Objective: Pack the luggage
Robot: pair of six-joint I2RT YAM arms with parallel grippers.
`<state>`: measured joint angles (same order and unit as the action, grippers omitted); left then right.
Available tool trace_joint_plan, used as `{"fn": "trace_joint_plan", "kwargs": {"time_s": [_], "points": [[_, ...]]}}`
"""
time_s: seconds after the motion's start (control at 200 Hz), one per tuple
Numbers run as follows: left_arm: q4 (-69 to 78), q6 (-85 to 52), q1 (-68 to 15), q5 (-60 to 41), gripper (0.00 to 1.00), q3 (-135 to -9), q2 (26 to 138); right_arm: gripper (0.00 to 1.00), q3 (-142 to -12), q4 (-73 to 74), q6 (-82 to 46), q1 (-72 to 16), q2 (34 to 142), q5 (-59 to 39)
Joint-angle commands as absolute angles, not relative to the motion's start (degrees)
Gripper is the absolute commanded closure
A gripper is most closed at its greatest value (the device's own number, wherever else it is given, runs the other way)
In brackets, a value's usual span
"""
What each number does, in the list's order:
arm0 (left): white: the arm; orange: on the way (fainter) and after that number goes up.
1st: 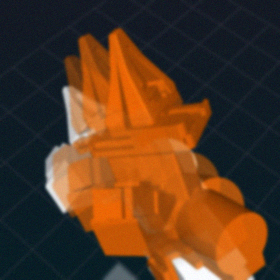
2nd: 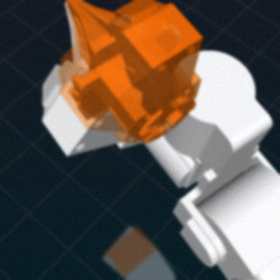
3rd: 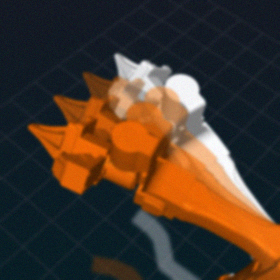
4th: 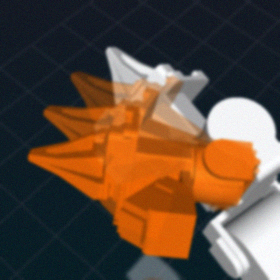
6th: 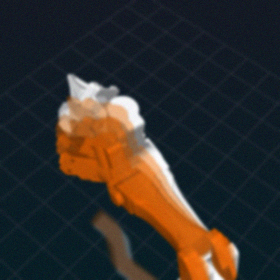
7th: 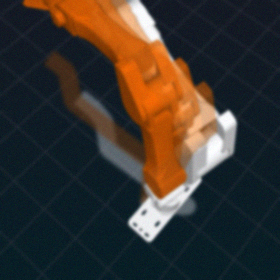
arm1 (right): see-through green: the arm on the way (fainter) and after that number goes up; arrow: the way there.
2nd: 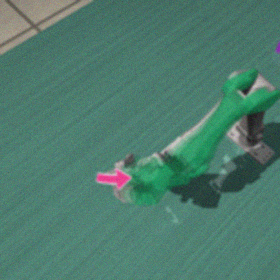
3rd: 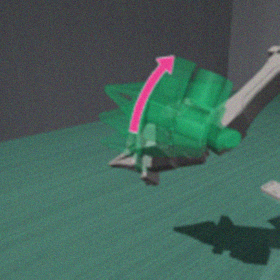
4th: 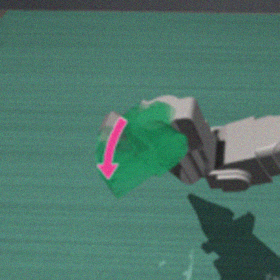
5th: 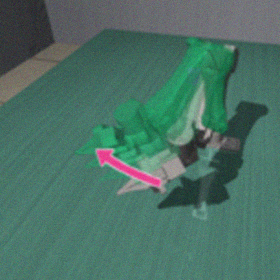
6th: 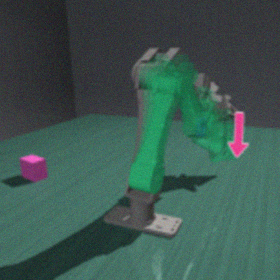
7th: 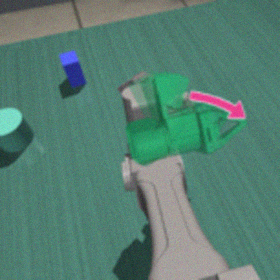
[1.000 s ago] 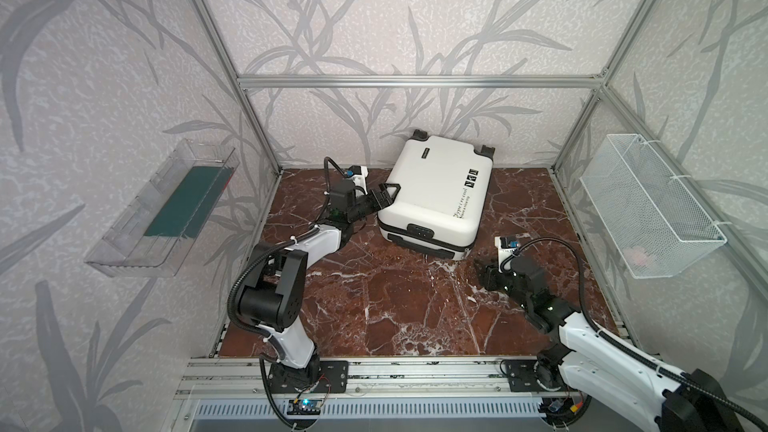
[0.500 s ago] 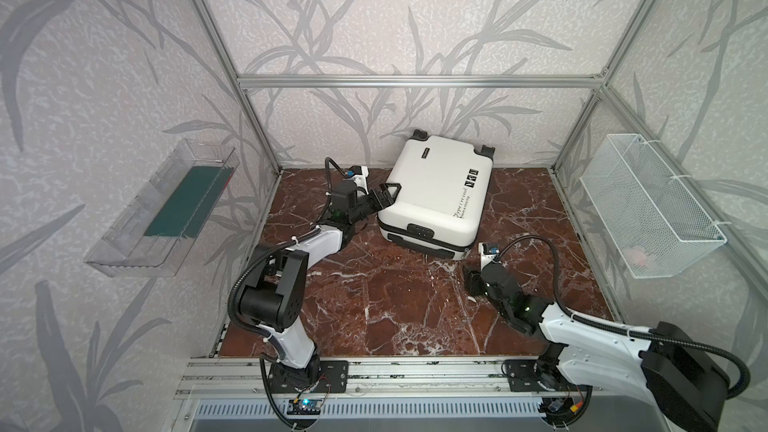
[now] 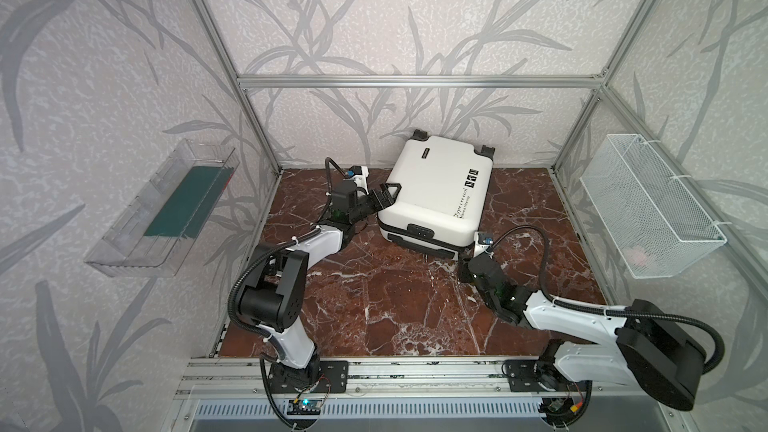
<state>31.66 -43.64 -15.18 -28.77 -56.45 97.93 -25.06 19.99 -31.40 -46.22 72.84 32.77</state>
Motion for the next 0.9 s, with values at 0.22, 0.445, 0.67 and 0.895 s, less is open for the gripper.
{"fn": "trace_joint_plan", "kwargs": {"time_s": [0.22, 0.445, 0.67, 0.895], "points": [[33.3, -45.2, -17.6, -33.4, 0.04, -56.1, 98.4, 0.69, -26.7, 21.9, -32.4, -46.6, 76.5, 35.6], [33.4, -45.2, -17.5, -33.7, 0.04, -56.2, 98.5, 1.0, -25.4, 20.6, -31.3, -46.5, 74.9, 36.5], [32.4, -44.5, -16.4, -33.7, 0.04, -55.6, 96.8, 1.0, -22.7, 19.9, -27.6, -43.9, 70.3, 31.9], [24.9, -43.1, -13.8, -29.0, 0.04, -51.0, 89.6, 1.0, -20.8, 19.3, -22.6, -36.1, 66.0, 16.4]]}}
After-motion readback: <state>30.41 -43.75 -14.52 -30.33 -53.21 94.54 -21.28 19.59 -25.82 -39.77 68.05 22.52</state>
